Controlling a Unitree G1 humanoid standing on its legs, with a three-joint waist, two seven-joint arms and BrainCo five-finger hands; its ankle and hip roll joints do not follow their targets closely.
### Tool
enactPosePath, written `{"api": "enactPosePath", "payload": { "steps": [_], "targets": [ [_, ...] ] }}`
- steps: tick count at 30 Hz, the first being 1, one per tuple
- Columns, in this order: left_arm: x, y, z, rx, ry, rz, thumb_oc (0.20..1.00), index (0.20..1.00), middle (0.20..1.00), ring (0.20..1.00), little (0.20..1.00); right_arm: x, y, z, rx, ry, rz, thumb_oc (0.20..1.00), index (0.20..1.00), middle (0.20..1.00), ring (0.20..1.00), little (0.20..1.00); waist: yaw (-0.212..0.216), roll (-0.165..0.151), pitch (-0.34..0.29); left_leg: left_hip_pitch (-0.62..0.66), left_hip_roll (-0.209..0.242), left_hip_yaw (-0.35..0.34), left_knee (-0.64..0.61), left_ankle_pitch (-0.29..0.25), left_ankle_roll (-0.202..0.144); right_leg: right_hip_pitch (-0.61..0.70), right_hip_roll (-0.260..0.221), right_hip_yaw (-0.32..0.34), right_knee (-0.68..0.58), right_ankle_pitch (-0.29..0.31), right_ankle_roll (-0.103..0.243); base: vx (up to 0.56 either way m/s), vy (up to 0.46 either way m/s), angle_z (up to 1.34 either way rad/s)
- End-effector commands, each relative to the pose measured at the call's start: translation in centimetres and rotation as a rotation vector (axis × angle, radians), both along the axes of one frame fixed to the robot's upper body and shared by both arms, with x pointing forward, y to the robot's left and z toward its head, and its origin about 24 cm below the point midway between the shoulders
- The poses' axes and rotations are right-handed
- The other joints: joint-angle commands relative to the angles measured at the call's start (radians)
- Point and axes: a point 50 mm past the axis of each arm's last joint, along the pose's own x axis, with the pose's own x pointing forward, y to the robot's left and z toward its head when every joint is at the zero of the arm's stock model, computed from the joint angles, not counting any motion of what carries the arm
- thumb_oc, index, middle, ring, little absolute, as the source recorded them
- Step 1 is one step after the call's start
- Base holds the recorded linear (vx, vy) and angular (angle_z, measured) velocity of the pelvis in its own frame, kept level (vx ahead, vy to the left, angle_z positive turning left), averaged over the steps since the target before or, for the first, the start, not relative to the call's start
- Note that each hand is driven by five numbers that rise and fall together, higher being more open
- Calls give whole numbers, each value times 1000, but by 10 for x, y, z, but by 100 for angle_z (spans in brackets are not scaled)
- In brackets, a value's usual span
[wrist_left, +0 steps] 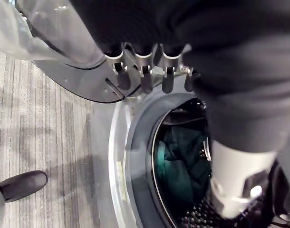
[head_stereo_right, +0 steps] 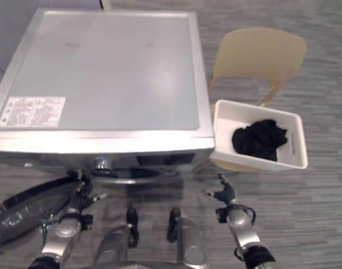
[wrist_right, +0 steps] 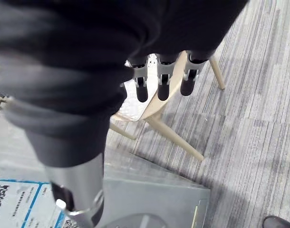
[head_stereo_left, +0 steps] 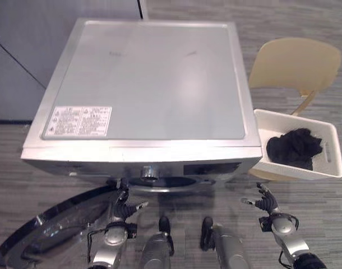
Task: Grab the laundry basket,head to the washer,open it,put in the laundry and shut it.
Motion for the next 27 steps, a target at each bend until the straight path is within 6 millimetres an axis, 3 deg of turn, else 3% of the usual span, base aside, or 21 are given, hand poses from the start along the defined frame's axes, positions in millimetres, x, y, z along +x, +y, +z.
{"api": "enactPosePath", "payload": {
  "steps": [1, 3, 6, 12, 13, 15, 16, 17, 18, 19, 20, 23, 24, 27],
  "targets": [
    [5, -6, 4, 21, -20, -90, 1000, 1000, 1000, 1000, 1000, 5, -10, 8, -41, -39, 18, 1000, 1000, 1000, 1000, 1000, -19, 14, -70, 84, 5, -29, -46, -39, -2, 106, -12, 8, -298, 148, 109, 202, 8, -7],
    [-1, -6, 0, 25, 1, -98, 1000, 1000, 1000, 1000, 1000, 0, -10, 4, -40, -20, 21, 1000, 1000, 1000, 1000, 1000, -18, 17, -88, 135, 1, -39, -84, -36, -8, 157, -1, 19, -346, 162, 112, 152, 41, -2],
    [1, -15, 1, 26, -9, -146, 1000, 1000, 1000, 1000, 1000, -1, -12, 6, -43, -30, 22, 1000, 1000, 1000, 1000, 1000, -13, 10, -112, 139, -47, -189, -109, -40, -19, 189, -2, 46, -420, 198, 120, 54, 127, -35],
    [2, -19, 2, 59, -2, -222, 1000, 1000, 1000, 1000, 1000, -3, -10, 2, -49, 2, 35, 1000, 1000, 1000, 1000, 1000, -33, 11, -124, 168, -68, -125, -156, -45, 7, 150, -24, 110, -446, 274, 157, -52, 194, -33],
    [6, -18, 5, 82, -9, -243, 1000, 1000, 1000, 1000, 1000, -2, -6, 2, -54, -1, 43, 1000, 1000, 1000, 1000, 1000, -34, 3, -119, 149, -79, -90, -156, -45, 18, 115, -26, 138, -457, 298, 183, -165, 148, -81],
    [12, -18, 8, 110, -21, -261, 1000, 1000, 1000, 1000, 1000, -1, -2, 1, -54, 7, 53, 1000, 1000, 1000, 1000, 1000, -35, -4, -110, 139, -80, -48, -158, -41, 26, 60, -27, 146, -432, 324, 204, -188, 135, -102],
    [15, -17, 11, 121, -32, -265, 1000, 1000, 1000, 1000, 1000, 2, 0, 1, -54, 4, 60, 1000, 1000, 1000, 1000, 1000, -21, 1, -98, 137, -66, -16, -164, -38, 29, 29, -24, 111, -411, 311, 203, -206, 74, -144],
    [18, -16, 13, 127, -43, -266, 1000, 1000, 1000, 1000, 1000, 4, 3, 2, -52, -1, 67, 1000, 1000, 1000, 1000, 1000, -5, 5, -94, 133, -55, 15, -175, -30, 28, 15, -37, 23, -382, 291, 194, -162, 49, -161],
    [19, -15, 14, 128, -44, -266, 1000, 1000, 1000, 1000, 1000, 4, 3, 2, -52, -2, 67, 1000, 1000, 1000, 1000, 1000, -5, 3, -96, 130, -57, 15, -176, -28, 28, 12, -39, 23, -382, 292, 193, -169, 25, -154],
    [20, -19, 13, 132, -38, -289, 1000, 1000, 1000, 1000, 1000, 4, 5, 2, -51, -3, 77, 1000, 1000, 1000, 1000, 1000, 11, 12, -93, 135, -40, 66, -191, -14, 28, 33, -72, -138, -330, 238, 170, -42, 8, -126],
    [19, -20, 12, 133, -30, -295, 1000, 1000, 1000, 1000, 1000, 2, 5, 1, -54, 1, 80, 1000, 1000, 1000, 1000, 1000, 15, 23, -98, 156, -28, 83, -201, -26, 25, 55, -75, -173, -283, 195, 168, -48, -7, -144],
    [16, -18, 7, 128, -6, -280, 1000, 1000, 1000, 1000, 1000, 1, 5, 0, -58, 5, 86, 1000, 1000, 1000, 1000, 1000, 26, 32, -102, 172, -11, 163, -196, -24, 28, 93, -106, -237, -174, 145, 157, -42, -60, -147],
    [13, -18, 5, 127, 5, -283, 1000, 1000, 1000, 1000, 1000, 1, 5, 1, -63, 5, 91, 1000, 1000, 1000, 1000, 1000, 27, 29, -108, 171, -12, 180, -193, -31, 28, 119, -106, -245, -199, 138, 154, 13, -185, -127],
    [7, -21, -3, 122, 41, -281, 1000, 1000, 1000, 1000, 1000, 0, 4, 3, -71, -1, 97, 1000, 1000, 1000, 1000, 1000, 23, 30, -115, 166, 6, 225, -125, -48, 11, 137, -67, -184, -264, 141, 145, 71, -202, -97]
  ]
}}
